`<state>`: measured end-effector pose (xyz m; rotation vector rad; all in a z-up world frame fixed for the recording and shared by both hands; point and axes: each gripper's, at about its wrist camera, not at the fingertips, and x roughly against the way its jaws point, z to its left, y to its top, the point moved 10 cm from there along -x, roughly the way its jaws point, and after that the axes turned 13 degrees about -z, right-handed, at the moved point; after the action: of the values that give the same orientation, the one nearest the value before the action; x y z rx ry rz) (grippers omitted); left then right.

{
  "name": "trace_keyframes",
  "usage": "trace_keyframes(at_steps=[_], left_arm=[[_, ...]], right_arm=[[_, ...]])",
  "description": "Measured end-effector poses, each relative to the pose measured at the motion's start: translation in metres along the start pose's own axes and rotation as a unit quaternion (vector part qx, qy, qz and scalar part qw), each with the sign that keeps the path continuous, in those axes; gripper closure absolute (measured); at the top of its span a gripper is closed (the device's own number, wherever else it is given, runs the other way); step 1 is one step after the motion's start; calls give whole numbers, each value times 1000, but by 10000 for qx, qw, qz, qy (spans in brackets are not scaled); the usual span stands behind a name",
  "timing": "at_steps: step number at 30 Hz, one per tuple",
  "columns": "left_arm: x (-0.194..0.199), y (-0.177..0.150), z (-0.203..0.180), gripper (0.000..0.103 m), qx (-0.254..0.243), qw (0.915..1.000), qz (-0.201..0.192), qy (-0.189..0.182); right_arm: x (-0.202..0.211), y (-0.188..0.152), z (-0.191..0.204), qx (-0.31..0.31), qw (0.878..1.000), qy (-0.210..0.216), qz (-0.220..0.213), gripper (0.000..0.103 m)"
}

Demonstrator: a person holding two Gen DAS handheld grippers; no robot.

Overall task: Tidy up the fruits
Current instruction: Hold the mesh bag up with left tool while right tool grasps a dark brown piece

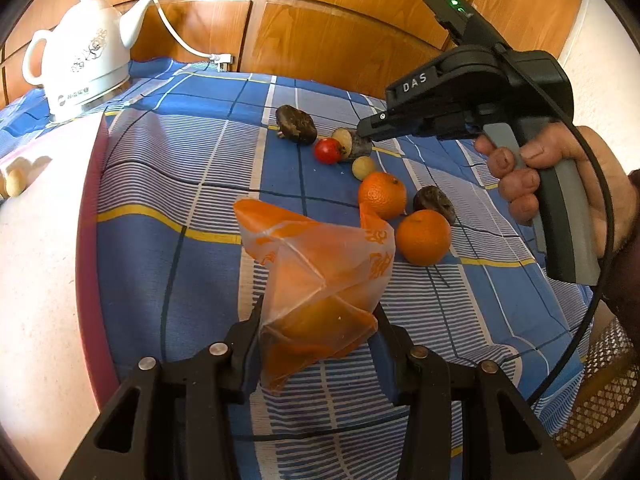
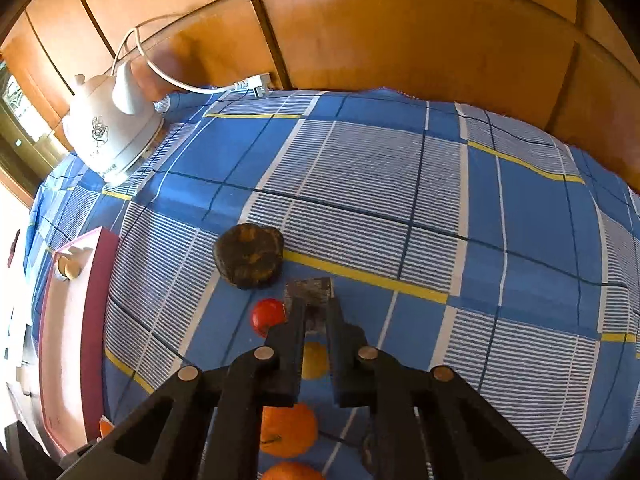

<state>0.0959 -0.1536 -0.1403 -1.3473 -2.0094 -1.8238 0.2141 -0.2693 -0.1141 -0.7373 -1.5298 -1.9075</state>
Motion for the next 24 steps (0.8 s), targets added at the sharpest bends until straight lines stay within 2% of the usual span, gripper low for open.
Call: trace_keyframes(at_steps=[1, 3, 6, 11, 13, 17, 24], left_arm=[[0, 0, 1, 57, 12, 10000, 5, -2], [-1, 1, 1, 57, 23, 10000, 13, -2], [-1, 0, 1, 57, 19, 10000, 16, 7], [-1, 0, 1, 57, 13, 10000, 21, 2], [-1, 0, 1, 57, 20, 10000, 22, -7], [-1, 0, 1, 57, 15, 10000, 26, -14], [-2, -1, 1, 57, -15, 10000, 35, -1]], right_arm=[[1, 0, 0, -64, 10000, 70, 6, 91], [3, 4, 0, -311, 9993, 198, -63, 70], [4, 10, 3, -413, 9988, 210, -148, 65], [-13, 3, 6, -192, 9997, -33, 155, 65], [-21, -6, 9, -88, 9993, -22, 356, 72], [-12, 2, 1, -201, 9997, -125, 75, 74], [26, 2, -33, 98, 9986, -501, -133, 74]])
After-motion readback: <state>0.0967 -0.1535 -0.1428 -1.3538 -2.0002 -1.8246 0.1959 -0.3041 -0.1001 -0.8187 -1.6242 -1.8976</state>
